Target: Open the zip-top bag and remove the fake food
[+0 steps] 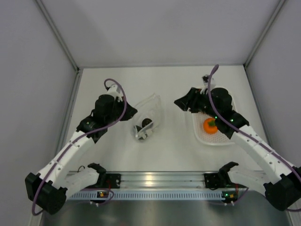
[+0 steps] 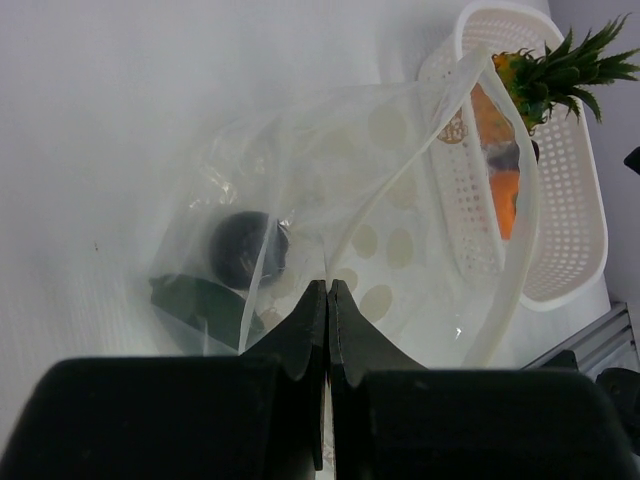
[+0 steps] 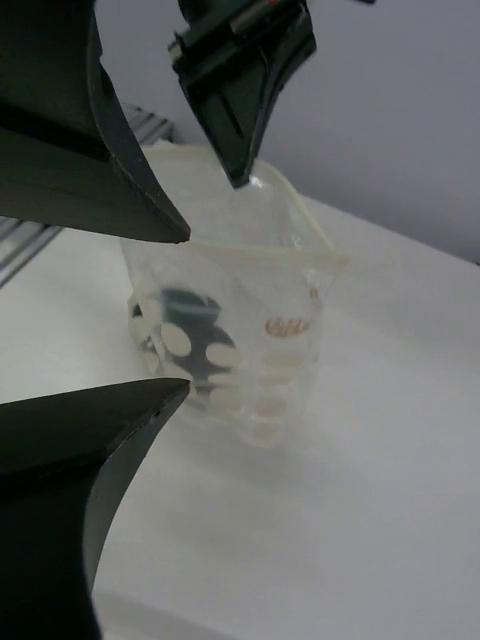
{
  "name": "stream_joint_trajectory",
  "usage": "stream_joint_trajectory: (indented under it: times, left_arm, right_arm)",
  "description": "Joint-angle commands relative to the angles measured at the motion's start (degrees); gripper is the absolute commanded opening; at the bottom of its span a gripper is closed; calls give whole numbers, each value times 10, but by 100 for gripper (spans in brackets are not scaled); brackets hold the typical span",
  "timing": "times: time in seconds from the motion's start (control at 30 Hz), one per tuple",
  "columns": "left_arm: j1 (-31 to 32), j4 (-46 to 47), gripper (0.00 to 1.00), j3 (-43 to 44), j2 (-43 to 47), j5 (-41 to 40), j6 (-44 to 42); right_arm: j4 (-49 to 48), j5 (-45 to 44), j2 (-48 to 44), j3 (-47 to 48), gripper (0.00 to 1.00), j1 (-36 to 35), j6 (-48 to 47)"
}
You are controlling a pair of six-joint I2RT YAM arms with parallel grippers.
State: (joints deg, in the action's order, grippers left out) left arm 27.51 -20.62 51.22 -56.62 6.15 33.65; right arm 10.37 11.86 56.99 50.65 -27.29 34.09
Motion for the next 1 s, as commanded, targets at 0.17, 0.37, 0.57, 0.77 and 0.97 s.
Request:
stream_joint_trajectory:
  times: [0.17,0.37,0.57,0.77,0.97]
  left_arm:
    - [10,51,0,0,32,-32,41]
    - [10,55,0,-8,47,-47,53]
    - [10,61,0,-24,63,-55,71]
    - [10,81,0,-51,91,-82,97]
    - [10,94,0,-72,100,-78,107]
  right_arm:
    - [-20,-115,103,150,46,-176,50]
    - [38,-241,213,247,36,-265,56]
    - [85,-325,307,318,34,-303,70]
    - [110,-379,368,355,31,-315,109]
    - [98,-421,408,373,31,-324,154]
